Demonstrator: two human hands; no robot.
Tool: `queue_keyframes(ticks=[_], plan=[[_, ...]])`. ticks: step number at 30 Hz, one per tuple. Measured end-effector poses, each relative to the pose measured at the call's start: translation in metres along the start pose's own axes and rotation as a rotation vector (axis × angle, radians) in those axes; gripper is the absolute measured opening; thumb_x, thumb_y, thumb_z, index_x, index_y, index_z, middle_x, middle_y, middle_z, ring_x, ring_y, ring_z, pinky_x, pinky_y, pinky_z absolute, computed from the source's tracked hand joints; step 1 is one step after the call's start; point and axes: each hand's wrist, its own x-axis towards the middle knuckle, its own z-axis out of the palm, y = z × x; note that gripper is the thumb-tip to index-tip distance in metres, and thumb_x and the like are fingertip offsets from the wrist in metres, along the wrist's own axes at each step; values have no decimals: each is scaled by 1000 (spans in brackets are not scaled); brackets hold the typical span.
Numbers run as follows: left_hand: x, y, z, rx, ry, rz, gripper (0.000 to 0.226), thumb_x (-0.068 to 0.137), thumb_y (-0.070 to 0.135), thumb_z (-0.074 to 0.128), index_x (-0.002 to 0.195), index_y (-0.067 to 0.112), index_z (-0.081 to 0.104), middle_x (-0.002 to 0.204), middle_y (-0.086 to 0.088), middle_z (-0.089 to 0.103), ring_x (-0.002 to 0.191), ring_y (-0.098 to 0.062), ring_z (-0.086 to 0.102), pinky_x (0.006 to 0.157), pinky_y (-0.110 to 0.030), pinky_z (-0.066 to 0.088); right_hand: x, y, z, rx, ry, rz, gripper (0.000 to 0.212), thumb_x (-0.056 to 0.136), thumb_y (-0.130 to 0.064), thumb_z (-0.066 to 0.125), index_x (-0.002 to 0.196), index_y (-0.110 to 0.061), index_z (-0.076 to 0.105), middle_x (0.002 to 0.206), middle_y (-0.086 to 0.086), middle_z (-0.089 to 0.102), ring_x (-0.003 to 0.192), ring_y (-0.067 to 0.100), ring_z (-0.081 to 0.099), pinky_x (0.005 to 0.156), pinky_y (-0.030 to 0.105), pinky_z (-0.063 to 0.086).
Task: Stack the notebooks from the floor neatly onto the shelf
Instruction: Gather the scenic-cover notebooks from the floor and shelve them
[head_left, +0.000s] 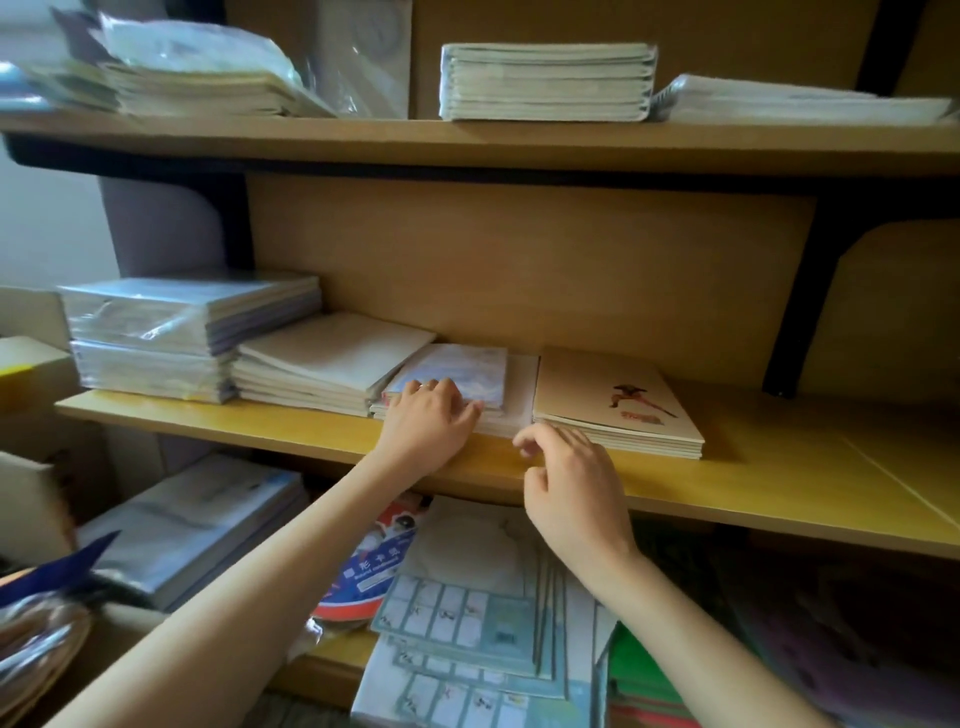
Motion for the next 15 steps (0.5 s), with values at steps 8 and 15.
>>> queue_keyframes(ticks=[8, 15], plan=[[-14, 40, 18, 88, 95, -12, 49, 92, 49, 33, 121, 13, 48, 128, -11, 47, 119, -30, 40, 97, -40, 28, -48, 43, -24, 56, 155, -106, 21, 82, -10, 44, 84, -19, 63, 79, -13, 59, 80, 6, 53, 75, 16, 40], [-187, 70, 53, -21, -110, 1000, 19, 83, 30, 51, 95, 15, 57, 100, -4, 61, 90, -24, 55, 76, -36, 42, -147, 93, -33, -4, -203, -111, 17, 78, -10, 45, 76, -16, 61, 76, -4, 58, 75, 16, 54, 67, 26, 41]])
